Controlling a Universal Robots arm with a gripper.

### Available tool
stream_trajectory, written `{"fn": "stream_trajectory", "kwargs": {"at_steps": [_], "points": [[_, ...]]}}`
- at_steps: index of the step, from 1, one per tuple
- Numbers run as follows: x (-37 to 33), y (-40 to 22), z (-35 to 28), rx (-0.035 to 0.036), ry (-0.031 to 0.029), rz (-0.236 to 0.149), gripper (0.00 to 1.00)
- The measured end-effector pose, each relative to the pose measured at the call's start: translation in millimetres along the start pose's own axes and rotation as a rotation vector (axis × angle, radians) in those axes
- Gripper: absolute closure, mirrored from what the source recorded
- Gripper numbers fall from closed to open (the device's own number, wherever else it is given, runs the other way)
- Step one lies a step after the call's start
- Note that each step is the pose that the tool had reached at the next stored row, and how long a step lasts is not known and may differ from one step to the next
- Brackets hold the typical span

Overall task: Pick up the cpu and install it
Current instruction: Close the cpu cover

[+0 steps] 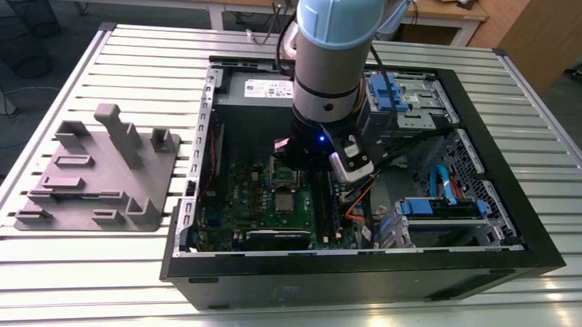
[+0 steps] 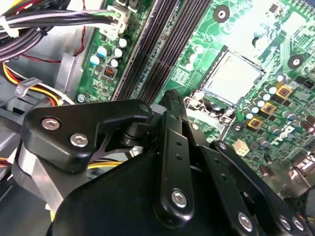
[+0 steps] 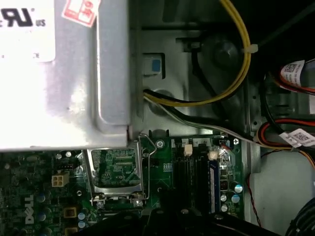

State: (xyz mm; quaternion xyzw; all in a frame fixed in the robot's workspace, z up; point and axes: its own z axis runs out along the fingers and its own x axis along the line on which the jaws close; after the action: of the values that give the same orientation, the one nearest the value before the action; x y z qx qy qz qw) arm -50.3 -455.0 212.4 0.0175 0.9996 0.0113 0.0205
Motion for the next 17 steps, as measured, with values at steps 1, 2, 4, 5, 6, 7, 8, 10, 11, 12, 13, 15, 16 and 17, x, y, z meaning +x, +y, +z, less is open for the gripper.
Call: {"fn": "stream_trajectory", "kwargs": {"at_steps": [1, 2, 4, 5, 6, 7, 8, 10, 11, 12, 13, 15, 16, 17], "points": [[0.0, 0.0, 0.1, -0.0003, 0.0003, -0.010, 0.89], [0.0, 0.0, 0.3, -0.0008, 0.0006, -0.024, 0.89], [0.0, 0.1, 0.7, -0.0022, 0.0012, -0.051, 0.89], [0.0, 0.1, 0.9, -0.0026, 0.0014, -0.061, 0.89], [-0.1, 0.3, 1.1, -0.0031, 0.0015, -0.069, 0.89], [-0.1, 0.5, 1.4, -0.0035, 0.0017, -0.077, 0.89], [-0.1, 0.7, 1.6, -0.0037, 0.0018, -0.084, 0.89], [0.0, 1.7, 2.1, -0.0042, 0.0021, -0.096, 0.89], [0.0, 2.6, 2.3, -0.0044, 0.0021, -0.100, 0.89], [-0.3, 3.5, 2.5, -0.0045, 0.0022, -0.102, 0.89], [-0.7, 4.6, 2.7, -0.0044, 0.0023, -0.104, 0.89], [-1.8, 7.5, 3.2, -0.0046, 0.0023, -0.105, 0.89], [-2.2, 9.0, 3.4, -0.0046, 0.0023, -0.106, 0.89], [-2.5, 10.6, 3.7, -0.0047, 0.0023, -0.107, 0.89]]}}
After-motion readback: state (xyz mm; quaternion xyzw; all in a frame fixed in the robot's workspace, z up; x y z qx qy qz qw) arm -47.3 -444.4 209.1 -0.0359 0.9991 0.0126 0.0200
